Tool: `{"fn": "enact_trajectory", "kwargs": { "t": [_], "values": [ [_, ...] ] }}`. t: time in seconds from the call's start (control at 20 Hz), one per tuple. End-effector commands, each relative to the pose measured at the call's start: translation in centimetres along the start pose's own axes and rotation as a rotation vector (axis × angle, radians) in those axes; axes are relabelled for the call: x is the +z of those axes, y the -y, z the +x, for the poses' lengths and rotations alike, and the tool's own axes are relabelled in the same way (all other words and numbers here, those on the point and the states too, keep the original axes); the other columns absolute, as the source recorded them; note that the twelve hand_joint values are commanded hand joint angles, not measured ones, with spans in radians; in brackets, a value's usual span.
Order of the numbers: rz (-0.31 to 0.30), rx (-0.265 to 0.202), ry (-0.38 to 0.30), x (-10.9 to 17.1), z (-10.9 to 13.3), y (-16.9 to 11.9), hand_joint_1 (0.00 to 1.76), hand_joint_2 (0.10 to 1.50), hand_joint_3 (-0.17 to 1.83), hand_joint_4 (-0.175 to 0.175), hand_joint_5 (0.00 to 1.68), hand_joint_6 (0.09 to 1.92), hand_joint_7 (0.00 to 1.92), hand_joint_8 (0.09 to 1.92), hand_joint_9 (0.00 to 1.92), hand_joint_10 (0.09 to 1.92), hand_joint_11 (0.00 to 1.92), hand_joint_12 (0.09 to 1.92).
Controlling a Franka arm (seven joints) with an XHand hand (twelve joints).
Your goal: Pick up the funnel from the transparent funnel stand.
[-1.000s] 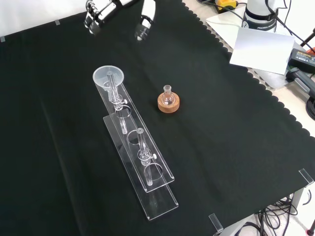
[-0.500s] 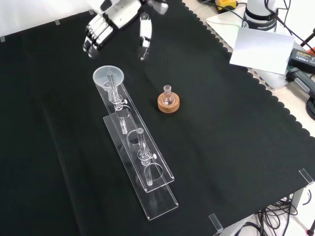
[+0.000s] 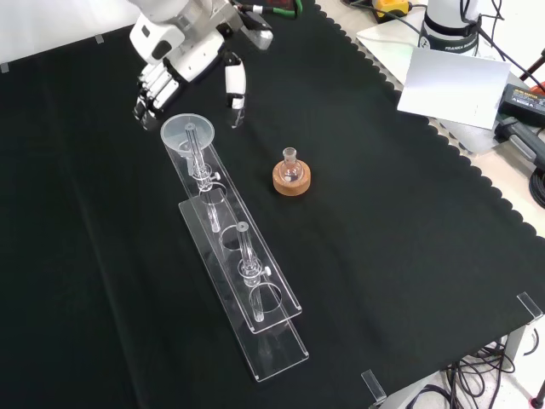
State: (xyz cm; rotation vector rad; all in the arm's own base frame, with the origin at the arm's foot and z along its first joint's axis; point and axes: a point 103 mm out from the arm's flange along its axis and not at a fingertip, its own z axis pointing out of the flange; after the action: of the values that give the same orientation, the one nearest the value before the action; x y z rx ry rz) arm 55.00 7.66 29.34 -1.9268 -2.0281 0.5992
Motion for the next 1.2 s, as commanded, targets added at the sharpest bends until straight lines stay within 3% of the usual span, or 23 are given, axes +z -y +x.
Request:
{"fn": "enact_trajectory", "kwargs": {
  "t": [0.05, 0.75, 0.8, 1.2],
  "values": [
    [0.009, 0.025, 0.035, 0.4, 0.5, -0.4, 0.67, 0.72, 0.17, 0.005, 0.0, 0.09, 0.0, 0.09, 0.0, 0.57, 0.07, 1.62],
    [-0.075, 0.01, 0.082, 0.7, 2.0, -1.1, 0.74, 0.69, 0.22, -0.002, 0.0, 0.09, 0.04, 0.09, 0.0, 0.83, 0.16, 1.59],
    [-0.089, 0.003, 0.113, 0.7, 2.3, -1.1, 0.74, 0.69, 0.22, -0.003, 0.0, 0.09, 0.05, 0.09, 0.0, 0.84, 0.17, 1.59],
    [-0.076, -0.004, 0.094, 1.4, 1.9, -1.8, 0.76, 0.68, 0.26, -0.004, 0.03, 0.09, 0.09, 0.1, 0.04, 0.89, 0.21, 1.58]
  ]
}}
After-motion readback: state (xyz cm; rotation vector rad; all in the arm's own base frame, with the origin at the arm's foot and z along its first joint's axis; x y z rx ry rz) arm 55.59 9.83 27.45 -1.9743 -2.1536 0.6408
